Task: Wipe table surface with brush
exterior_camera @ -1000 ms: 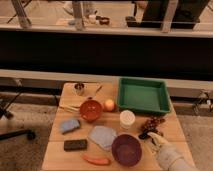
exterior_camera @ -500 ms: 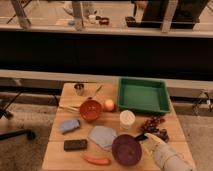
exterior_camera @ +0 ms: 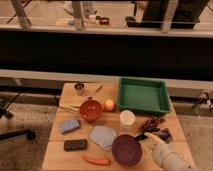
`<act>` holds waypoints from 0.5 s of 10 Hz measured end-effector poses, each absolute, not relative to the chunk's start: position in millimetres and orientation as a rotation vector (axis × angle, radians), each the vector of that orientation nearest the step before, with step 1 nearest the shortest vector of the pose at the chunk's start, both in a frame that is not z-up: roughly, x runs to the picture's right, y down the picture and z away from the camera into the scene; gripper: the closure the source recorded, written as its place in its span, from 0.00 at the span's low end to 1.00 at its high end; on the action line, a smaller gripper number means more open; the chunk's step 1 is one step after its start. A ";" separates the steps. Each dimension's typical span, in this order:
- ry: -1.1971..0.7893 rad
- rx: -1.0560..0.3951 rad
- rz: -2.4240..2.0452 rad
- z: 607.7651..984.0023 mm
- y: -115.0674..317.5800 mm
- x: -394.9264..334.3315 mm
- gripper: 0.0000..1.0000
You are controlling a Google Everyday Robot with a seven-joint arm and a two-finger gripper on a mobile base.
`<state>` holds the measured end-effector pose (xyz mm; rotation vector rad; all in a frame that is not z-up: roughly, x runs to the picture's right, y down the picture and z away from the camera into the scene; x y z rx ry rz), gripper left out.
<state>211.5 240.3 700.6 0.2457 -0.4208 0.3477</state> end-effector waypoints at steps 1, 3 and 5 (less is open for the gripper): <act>-0.424 0.245 0.352 698.7 239.6 213.7 1.00; -0.445 0.241 0.358 690.3 237.9 216.8 1.00; -0.465 0.225 0.365 682.4 237.5 218.8 1.00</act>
